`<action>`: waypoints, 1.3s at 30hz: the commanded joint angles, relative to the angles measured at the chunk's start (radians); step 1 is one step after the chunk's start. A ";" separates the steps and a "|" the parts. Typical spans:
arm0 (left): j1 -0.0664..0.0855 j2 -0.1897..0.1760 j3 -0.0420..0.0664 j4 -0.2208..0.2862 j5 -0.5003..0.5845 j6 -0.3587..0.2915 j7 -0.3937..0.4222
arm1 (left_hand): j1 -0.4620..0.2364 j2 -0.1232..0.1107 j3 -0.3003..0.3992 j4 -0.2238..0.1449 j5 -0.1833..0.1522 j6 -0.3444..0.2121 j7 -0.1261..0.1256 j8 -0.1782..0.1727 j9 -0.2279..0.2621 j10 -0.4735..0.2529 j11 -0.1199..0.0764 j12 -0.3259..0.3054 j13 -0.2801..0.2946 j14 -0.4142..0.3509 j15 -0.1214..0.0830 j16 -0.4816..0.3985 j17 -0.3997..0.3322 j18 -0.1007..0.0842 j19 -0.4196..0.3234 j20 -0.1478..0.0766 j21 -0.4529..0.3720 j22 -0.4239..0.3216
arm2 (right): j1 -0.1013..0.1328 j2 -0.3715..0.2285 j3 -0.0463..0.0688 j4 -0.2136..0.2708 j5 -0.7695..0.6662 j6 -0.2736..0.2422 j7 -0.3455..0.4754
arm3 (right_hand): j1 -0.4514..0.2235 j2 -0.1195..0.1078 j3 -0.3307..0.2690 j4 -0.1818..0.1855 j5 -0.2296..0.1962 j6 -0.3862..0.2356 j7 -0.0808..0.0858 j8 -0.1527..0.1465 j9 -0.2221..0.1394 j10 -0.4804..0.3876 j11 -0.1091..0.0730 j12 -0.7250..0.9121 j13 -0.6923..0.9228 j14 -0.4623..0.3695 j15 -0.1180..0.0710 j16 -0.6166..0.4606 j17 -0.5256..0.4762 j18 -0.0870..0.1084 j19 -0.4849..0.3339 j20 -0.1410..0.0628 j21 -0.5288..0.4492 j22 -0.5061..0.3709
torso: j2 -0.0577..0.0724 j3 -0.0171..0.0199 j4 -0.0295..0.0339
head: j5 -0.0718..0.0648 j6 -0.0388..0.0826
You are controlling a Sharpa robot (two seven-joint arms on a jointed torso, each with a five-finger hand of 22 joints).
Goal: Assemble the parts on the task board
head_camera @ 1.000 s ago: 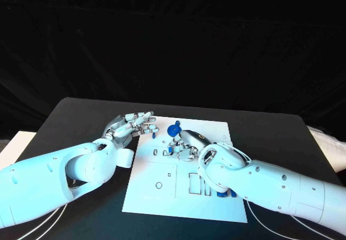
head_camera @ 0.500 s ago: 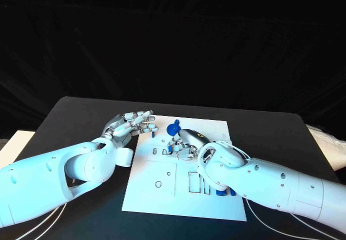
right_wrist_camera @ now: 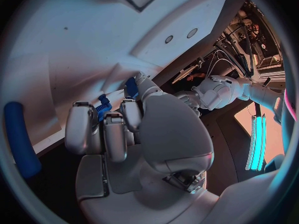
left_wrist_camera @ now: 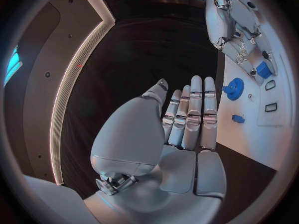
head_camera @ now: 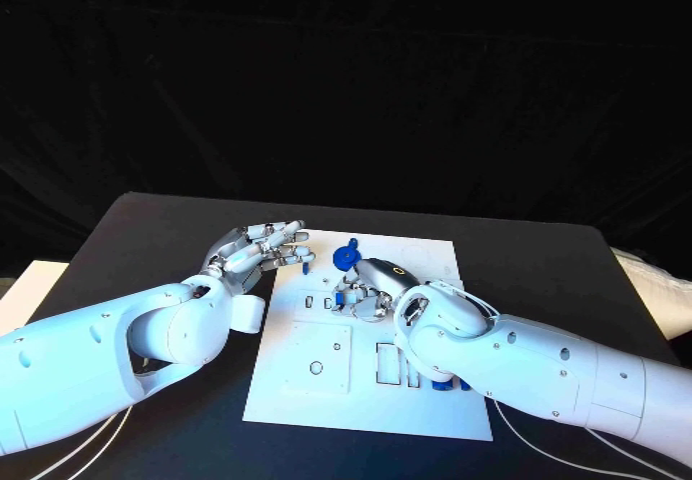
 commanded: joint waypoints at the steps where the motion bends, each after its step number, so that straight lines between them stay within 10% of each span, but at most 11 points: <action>1: 0.000 0.002 0.001 0.000 0.003 0.019 0.009 | 0.003 -0.003 0.007 0.001 -0.004 -0.003 0.000 -0.003 -0.001 -0.002 0.004 -0.002 -0.001 -0.002 0.004 -0.005 0.001 0.011 0.003 0.000 -0.003 -0.001 | -0.009 -0.001 -0.007 -0.005 -0.034 0.037 -0.039 | -0.006 -0.013 -0.009 0.003 -0.006 -0.014 0.004 -0.006 -0.003 -0.011 0.001 -0.014 -0.066 0.086 0.010 -0.006 0.182 0.006 -0.006 0.002 -0.008 -0.004 | 0.000 0.0001 -0.0002 | -0.002 0.001; 29: 0.000 0.005 0.001 -0.009 0.005 0.022 0.001 | 0.002 -0.003 0.009 0.001 -0.004 -0.005 0.000 -0.004 -0.001 -0.002 0.004 -0.002 -0.001 -0.002 0.004 -0.006 0.003 0.011 0.003 0.000 -0.003 -0.002 | -0.019 -0.020 -0.009 0.050 0.000 -0.188 0.042 | -0.049 -0.072 -0.102 0.072 0.043 -0.105 0.023 -0.007 -0.008 -0.082 0.020 -0.124 -0.165 0.079 0.027 -0.025 0.155 0.017 -0.036 0.020 -0.046 -0.066 | 0.001 0.0018 -0.0014 | -0.011 0.010; 39: 0.000 0.015 0.000 -0.030 -0.055 0.050 -0.068 | -0.020 -0.013 0.020 -0.006 -0.005 -0.007 -0.019 -0.002 0.000 0.009 -0.016 0.001 0.001 0.095 -0.024 0.046 0.054 0.013 0.069 -0.027 0.044 0.019 | -0.020 -0.064 0.015 0.115 0.044 -0.271 0.117 | -0.016 -0.065 -0.115 0.086 0.089 -0.142 0.031 -0.011 -0.010 -0.083 0.026 -0.114 -0.168 0.078 0.032 -0.030 0.149 0.018 -0.037 0.023 -0.050 -0.071 | -0.006 0.0066 -0.0050 | -0.010 0.015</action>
